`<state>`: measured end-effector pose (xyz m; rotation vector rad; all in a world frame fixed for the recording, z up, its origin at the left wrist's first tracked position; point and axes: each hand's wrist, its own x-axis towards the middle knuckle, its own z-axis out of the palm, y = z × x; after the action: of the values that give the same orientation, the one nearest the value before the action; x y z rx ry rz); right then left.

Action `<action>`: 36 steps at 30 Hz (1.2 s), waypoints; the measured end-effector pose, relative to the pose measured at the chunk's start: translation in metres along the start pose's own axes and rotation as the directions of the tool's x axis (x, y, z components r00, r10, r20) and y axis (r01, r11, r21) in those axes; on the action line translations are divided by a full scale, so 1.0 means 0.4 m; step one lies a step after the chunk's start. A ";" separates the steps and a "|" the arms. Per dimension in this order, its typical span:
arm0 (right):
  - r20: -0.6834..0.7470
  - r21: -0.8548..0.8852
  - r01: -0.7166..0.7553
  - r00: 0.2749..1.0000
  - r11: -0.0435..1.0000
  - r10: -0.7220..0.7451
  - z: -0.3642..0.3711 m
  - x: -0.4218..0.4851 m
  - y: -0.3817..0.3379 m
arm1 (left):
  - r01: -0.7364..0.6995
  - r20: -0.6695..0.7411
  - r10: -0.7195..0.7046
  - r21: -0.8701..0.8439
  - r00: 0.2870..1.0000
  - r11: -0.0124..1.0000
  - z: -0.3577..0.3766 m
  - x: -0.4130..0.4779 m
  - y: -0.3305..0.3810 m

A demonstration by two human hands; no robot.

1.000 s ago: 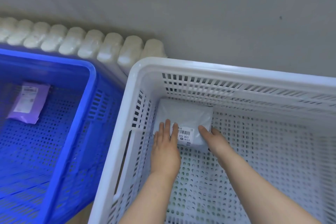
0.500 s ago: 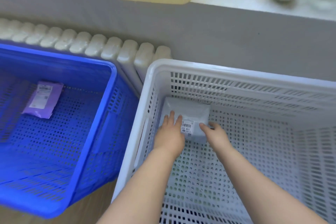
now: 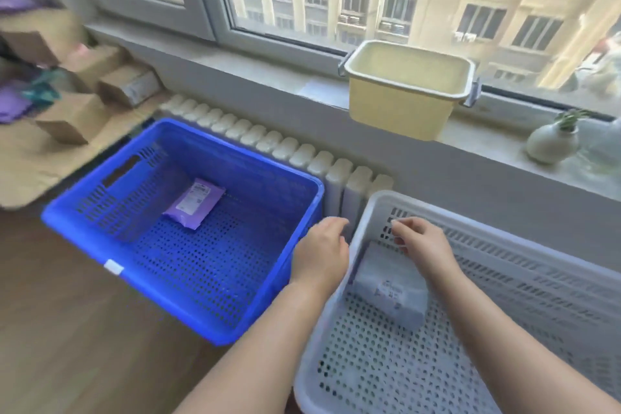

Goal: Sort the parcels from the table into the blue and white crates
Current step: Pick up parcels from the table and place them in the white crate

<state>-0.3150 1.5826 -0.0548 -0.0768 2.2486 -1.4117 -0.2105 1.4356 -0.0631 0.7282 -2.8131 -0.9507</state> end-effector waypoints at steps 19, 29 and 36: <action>0.503 -0.273 0.464 0.816 0.843 -0.286 1.138 -0.411 -0.502 | 0.493 -0.282 -0.510 -0.133 0.812 0.859 -0.831 -0.388 -0.946; 0.643 -0.311 0.605 0.702 0.733 -0.307 1.585 -0.457 -0.675 | 0.533 -0.325 -0.598 -0.273 0.732 0.801 -1.092 -0.392 -1.279; 0.662 -0.276 0.618 0.677 0.736 -0.321 1.926 -0.301 -0.857 | 0.543 -0.331 -0.606 -0.269 0.723 0.795 -1.315 -0.198 -1.532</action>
<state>0.0487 0.8154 0.0131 -1.2076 2.0348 -0.8096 0.2301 0.7574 0.0025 1.6273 -2.1392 -0.9270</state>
